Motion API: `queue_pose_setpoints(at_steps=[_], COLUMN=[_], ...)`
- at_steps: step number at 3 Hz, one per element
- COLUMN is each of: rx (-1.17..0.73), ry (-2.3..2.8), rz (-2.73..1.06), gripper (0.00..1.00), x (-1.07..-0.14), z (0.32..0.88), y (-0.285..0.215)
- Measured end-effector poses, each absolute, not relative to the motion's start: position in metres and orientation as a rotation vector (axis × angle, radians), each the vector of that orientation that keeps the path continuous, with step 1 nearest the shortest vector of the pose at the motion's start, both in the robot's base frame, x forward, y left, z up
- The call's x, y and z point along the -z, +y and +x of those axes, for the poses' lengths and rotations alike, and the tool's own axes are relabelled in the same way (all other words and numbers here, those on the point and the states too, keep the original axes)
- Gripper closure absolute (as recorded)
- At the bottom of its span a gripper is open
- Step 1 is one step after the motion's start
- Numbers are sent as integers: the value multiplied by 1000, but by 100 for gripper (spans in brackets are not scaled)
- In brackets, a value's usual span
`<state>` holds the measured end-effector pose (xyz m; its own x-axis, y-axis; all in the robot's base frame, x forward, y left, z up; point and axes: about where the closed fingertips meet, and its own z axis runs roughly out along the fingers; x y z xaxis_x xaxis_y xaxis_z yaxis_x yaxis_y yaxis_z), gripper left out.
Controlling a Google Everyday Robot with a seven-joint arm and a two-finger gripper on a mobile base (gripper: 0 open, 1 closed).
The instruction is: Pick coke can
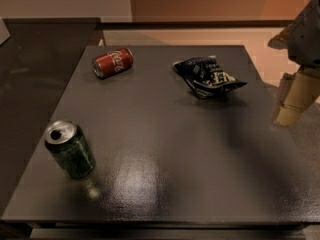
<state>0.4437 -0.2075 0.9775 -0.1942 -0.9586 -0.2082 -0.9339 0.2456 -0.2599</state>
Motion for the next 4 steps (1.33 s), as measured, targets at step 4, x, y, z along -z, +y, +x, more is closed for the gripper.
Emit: queue_pose_setpoints(at_steps=[4], rx=[113], ry=[1757], rz=[-2101], gripper=[0], x=[-967], z=[550], y=[-85])
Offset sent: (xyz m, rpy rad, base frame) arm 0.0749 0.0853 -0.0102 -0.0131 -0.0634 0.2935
